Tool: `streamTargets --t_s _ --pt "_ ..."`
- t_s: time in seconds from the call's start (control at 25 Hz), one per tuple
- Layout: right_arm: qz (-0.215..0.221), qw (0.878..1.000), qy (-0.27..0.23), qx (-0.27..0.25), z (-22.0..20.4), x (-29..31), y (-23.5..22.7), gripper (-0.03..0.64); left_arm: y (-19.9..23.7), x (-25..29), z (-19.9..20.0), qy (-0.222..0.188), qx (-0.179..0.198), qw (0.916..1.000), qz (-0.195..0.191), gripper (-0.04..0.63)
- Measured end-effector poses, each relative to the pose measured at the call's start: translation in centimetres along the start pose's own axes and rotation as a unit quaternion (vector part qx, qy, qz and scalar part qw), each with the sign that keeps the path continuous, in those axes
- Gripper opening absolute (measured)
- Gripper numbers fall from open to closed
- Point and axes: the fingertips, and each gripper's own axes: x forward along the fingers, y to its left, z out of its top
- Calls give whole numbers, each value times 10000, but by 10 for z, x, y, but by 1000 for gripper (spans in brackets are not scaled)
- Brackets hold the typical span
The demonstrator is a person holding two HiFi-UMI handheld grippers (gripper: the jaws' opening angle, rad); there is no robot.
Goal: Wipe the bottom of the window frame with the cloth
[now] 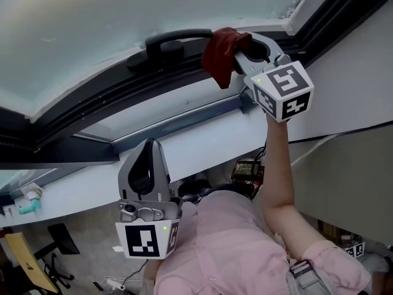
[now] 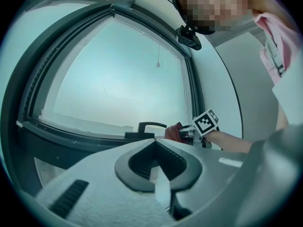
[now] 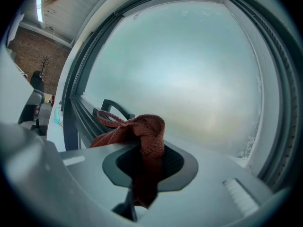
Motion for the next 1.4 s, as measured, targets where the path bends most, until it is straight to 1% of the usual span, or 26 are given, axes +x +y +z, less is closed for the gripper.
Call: streamTargets --t_s 0.88,1.4 --pt "-261 9996 64 87 -14 -12 -36 56 -9 15 -1 -7 57 9999 -107 -3" --pt "-518 9985 158 113 -25 -22 -62 57 -12 21 0 -25 58 9998 -164 -3"
